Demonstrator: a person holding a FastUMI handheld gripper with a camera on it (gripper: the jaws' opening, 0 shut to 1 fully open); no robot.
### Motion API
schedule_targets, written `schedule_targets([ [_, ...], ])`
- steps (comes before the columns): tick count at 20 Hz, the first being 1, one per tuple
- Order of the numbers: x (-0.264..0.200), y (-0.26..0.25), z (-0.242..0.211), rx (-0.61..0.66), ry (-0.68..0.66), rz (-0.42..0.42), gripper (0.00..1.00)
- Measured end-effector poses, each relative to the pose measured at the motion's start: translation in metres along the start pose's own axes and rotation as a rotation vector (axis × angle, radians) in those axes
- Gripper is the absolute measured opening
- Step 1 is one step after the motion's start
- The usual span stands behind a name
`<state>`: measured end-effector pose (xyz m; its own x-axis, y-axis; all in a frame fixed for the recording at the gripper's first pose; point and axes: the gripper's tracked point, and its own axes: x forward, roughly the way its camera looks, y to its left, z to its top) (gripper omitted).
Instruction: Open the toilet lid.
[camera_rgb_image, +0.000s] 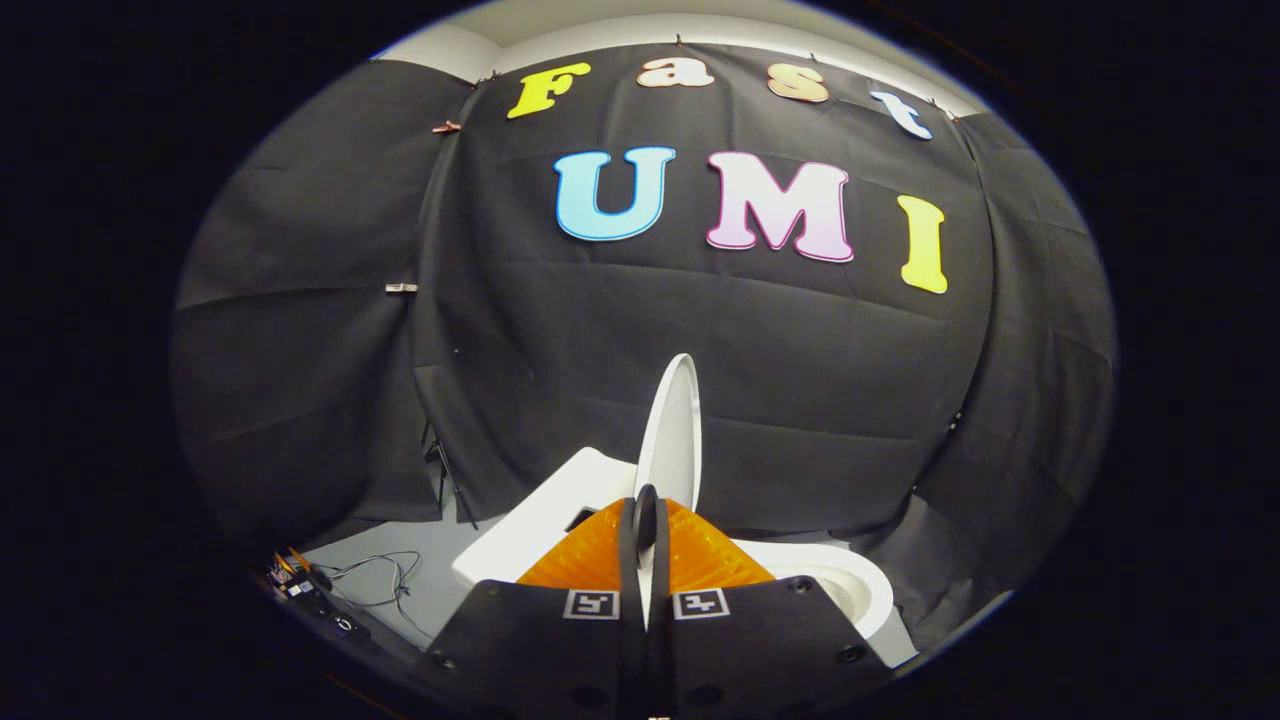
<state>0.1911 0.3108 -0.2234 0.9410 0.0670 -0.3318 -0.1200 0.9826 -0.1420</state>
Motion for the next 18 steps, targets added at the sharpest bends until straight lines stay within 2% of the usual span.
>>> schedule_targets([
  [5, 0.008, 0.025, -0.002, -0.01, 0.019, 0.049, 0.05],
  [13, 0.01, 0.027, 0.001, 0.006, 0.032, 0.07, 0.05],
  [14, 0.007, 0.03, 0.003, 0.032, 0.028, 0.106, 0.1],
  [15, 0.004, 0.034, 0.004, 0.067, 0.028, 0.144, 0.18],
  [17, -0.002, 0.031, 0.009, 0.117, 0.023, 0.159, 0.36],
  [18, -0.006, 0.031, 0.013, 0.137, 0.01, 0.174, 0.5],
])
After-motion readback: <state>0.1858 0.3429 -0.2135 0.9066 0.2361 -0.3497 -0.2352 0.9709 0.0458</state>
